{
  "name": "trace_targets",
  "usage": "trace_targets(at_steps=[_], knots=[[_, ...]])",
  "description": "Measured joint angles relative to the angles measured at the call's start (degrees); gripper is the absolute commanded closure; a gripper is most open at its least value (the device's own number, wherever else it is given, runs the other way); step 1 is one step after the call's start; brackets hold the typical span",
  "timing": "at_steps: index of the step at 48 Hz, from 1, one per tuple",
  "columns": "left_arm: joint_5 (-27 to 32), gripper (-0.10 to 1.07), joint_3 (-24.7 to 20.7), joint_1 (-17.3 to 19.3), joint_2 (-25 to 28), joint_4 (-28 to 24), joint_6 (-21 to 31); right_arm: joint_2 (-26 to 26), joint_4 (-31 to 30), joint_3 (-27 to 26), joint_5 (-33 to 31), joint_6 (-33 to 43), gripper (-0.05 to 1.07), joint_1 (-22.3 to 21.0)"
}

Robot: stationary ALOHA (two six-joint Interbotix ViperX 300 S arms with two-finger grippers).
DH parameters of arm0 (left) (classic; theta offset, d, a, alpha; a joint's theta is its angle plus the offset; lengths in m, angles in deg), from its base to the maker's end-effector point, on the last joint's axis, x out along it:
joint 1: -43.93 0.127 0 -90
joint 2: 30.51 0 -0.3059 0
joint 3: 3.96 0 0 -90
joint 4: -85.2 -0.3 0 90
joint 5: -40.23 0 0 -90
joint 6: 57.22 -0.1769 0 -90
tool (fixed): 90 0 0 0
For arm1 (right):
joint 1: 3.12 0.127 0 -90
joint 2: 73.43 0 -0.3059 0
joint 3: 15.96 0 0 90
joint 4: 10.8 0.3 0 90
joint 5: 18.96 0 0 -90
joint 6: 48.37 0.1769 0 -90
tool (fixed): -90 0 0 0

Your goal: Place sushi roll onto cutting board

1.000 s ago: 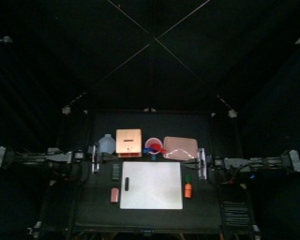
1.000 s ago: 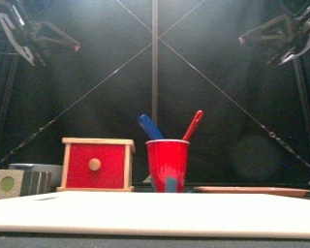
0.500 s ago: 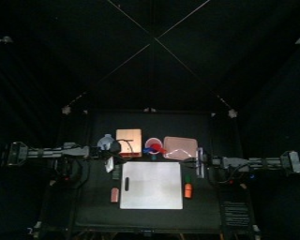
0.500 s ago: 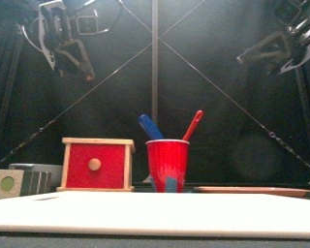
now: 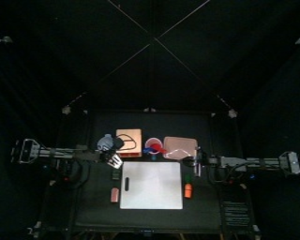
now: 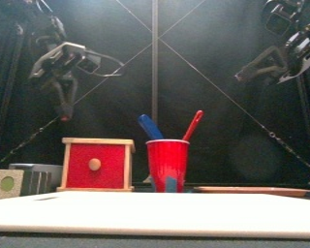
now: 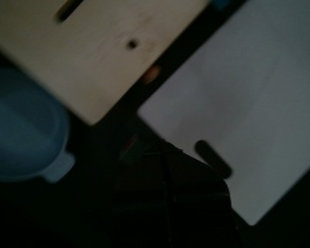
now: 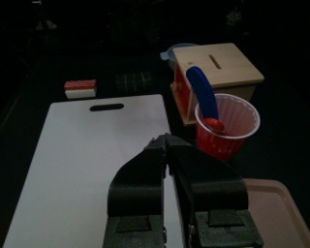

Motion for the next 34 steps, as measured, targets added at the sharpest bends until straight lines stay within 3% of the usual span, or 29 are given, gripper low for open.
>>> trace_targets(at_steps=[4, 11, 19, 27, 34], knots=[[4.3, 0.78, 0.9, -2.8, 0.0, -1.9, 9.0, 0.0, 0.0, 0.0, -0.2, 0.0, 0.94, 0.0], [5.4, 0.69, 1.8, -6.9, -0.1, -2.0, 18.2, 0.0, 0.0, 0.1, -0.5, 0.0, 0.94, -0.6], [4.0, 0.46, 4.2, -8.2, -0.1, 0.1, 27.5, 0.0, 0.4, 0.0, -0.5, 0.1, 0.94, -1.8], [-0.3, 0.14, 7.9, -8.4, -0.1, 0.8, 31.6, 0.0, 0.4, 0.0, -0.6, 0.1, 0.94, -2.1], [-4.3, 0.01, 11.1, -8.3, 0.3, 1.8, 32.3, 0.0, 0.3, 0.0, -1.2, 0.1, 0.94, -2.7]])
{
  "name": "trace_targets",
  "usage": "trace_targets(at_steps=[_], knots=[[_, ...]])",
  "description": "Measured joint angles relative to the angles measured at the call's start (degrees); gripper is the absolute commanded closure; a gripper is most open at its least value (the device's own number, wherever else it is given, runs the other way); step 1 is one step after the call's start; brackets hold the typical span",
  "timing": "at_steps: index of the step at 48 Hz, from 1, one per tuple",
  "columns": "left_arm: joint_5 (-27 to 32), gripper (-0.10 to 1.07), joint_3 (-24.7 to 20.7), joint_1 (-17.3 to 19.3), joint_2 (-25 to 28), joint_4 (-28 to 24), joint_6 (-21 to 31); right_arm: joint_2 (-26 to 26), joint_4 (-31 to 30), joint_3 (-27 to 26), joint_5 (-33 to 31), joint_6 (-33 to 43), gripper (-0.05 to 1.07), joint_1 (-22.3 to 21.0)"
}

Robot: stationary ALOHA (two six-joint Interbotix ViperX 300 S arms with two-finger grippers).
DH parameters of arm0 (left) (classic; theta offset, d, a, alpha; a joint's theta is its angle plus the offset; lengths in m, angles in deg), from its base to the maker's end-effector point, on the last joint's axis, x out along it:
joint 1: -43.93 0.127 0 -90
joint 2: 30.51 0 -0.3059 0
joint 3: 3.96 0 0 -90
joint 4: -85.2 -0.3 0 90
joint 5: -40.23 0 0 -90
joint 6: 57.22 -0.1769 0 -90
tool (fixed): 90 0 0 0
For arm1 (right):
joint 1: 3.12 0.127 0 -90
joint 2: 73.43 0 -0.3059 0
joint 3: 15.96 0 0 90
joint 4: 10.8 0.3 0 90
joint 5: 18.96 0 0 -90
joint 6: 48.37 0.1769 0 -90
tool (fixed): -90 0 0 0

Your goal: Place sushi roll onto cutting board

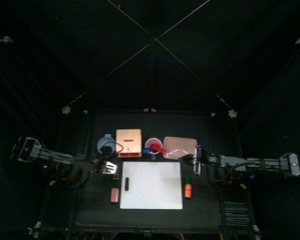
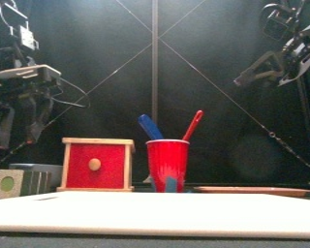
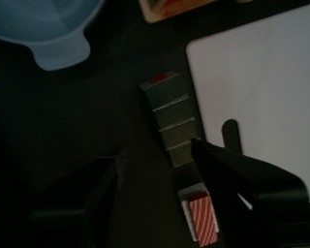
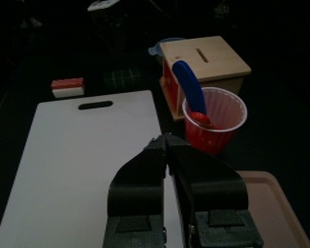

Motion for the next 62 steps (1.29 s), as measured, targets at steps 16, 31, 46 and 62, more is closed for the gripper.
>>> trace_targets(at_steps=[16, 31, 46, 62], knots=[[-7.0, 0.01, 0.5, 2.1, 5.2, -0.5, 1.3, 0.0, 0.1, 0.2, -1.7, -0.1, 0.94, -0.7], [-7.6, 0.01, -2.2, 3.7, 14.0, -0.4, 1.5, 0.0, 0.8, 0.9, -1.9, 0.0, 0.94, -0.7], [-7.6, 0.08, -3.9, 4.5, 17.9, -0.4, 1.7, 0.0, 0.9, 1.4, -3.3, 0.0, 0.94, -0.7], [-7.1, 0.3, -4.4, 4.3, 18.1, -0.1, 1.9, 0.0, 0.8, 1.8, -3.6, 0.0, 0.94, -0.7]])
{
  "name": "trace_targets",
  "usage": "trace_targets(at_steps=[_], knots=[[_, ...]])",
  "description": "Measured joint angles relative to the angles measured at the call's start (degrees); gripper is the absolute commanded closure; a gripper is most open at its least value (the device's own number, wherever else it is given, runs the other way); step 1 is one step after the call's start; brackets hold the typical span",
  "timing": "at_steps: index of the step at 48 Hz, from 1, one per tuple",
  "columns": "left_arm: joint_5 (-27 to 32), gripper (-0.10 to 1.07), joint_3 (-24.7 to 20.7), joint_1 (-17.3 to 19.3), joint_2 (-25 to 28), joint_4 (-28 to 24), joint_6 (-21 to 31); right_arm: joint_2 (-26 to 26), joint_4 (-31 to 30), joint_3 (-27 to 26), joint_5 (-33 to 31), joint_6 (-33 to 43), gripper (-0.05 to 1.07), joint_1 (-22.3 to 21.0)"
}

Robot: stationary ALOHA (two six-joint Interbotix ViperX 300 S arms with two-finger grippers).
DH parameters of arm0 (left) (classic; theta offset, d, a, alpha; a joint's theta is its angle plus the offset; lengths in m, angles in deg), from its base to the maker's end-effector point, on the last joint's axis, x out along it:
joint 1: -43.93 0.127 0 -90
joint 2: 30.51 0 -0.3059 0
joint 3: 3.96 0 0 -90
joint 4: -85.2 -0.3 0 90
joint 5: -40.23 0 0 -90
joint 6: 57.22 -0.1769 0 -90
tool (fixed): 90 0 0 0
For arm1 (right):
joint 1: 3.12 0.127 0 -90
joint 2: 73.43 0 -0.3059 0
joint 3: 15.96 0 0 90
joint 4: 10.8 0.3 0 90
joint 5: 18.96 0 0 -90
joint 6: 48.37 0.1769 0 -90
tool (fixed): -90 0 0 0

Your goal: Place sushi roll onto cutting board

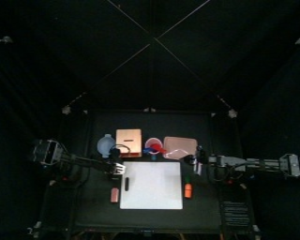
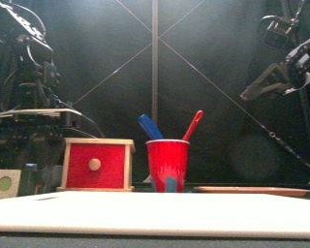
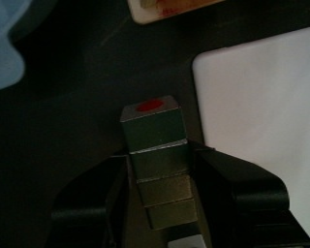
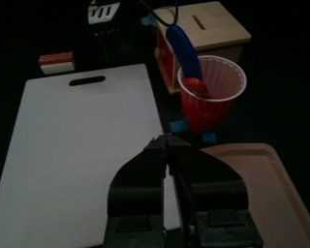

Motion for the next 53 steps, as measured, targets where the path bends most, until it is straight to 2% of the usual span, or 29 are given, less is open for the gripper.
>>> trace_targets(at_steps=[11, 24, 33, 38, 45, 53], knots=[[2.5, 0.3, -1.5, -0.2, -1.1, 0.3, 0.0, 0.0, 0.1, 0.0, -0.7, 0.0, 0.94, 0.0], [11.1, 0.3, -4.3, -0.4, -8.0, -2.1, -0.1, -0.1, 0.1, 0.1, -2.0, 0.0, 0.94, 0.0], [12.0, 0.31, -6.5, -2.1, -11.0, -1.8, 0.0, -0.2, -0.2, 0.2, -2.0, 0.0, 0.94, 0.0], [12.1, 0.31, -9.2, -3.8, -9.9, -1.6, 0.1, -0.2, -0.3, 0.2, -2.0, 0.0, 0.94, 0.0], [13.0, 0.31, -15.4, -6.0, -5.2, -1.7, -0.5, -0.2, -0.4, 0.2, -2.0, 0.0, 0.94, 0.0], [16.7, 0.31, -22.8, -7.6, -0.3, -2.4, -0.5, -0.2, -0.4, 0.3, -2.2, 0.0, 0.94, 0.0]])
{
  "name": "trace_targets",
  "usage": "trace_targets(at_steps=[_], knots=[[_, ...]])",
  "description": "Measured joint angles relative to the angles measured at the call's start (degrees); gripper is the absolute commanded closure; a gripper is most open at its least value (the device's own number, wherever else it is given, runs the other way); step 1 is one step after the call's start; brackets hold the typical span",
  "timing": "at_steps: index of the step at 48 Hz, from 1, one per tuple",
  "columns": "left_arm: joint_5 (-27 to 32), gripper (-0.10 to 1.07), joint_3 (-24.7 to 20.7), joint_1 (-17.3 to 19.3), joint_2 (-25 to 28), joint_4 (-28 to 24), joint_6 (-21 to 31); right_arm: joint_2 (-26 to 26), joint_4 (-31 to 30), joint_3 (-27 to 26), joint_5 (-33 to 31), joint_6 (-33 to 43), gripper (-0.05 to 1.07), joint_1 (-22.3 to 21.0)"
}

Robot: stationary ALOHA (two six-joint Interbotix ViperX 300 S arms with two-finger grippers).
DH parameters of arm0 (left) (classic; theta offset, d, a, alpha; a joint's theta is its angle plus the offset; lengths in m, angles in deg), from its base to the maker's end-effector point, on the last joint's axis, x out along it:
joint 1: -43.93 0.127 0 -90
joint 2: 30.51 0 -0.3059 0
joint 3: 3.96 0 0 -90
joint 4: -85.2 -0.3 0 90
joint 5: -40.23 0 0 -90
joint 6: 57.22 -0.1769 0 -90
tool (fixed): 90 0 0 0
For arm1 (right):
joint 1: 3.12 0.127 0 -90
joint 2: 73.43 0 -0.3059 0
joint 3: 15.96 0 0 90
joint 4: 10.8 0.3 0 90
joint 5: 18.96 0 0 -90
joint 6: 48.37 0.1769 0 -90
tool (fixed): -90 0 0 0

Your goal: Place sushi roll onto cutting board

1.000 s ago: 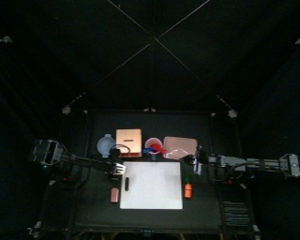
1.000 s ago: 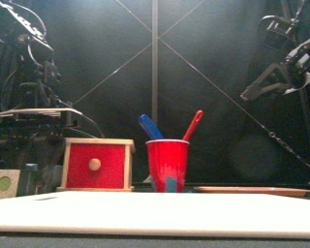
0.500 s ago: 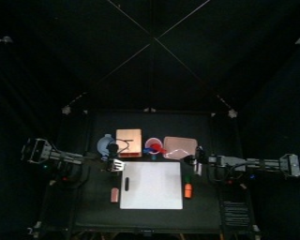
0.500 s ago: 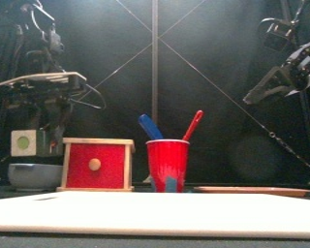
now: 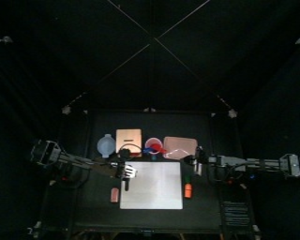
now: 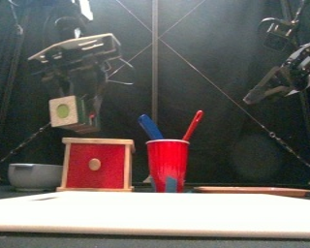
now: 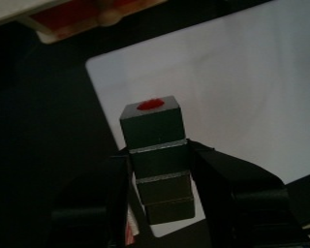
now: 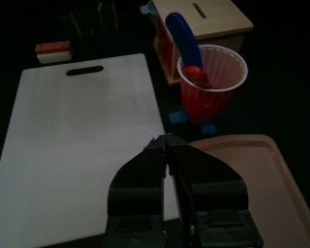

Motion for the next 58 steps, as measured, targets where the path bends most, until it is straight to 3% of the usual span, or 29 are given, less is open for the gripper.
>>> trace_targets(at_steps=[17, 32, 43, 58], knots=[[1.2, 0.31, -13.6, -1.1, 11.5, 1.0, -1.8, -0.1, 0.3, 1.3, -3.5, 0.0, 0.94, -0.2], [1.6, 0.3, -22.0, -1.2, 20.1, 1.9, -2.0, -1.1, 0.3, 1.4, -6.1, 0.0, 0.94, -0.3], [1.8, 0.3, -25.7, -1.2, 24.0, 1.9, -1.8, -1.8, 0.1, 1.3, -6.9, 0.0, 0.94, -0.3], [2.5, 0.29, -25.8, -1.0, 27.2, 2.6, -0.5, -2.0, 0.2, 1.5, -7.2, 0.0, 0.94, -0.4]])
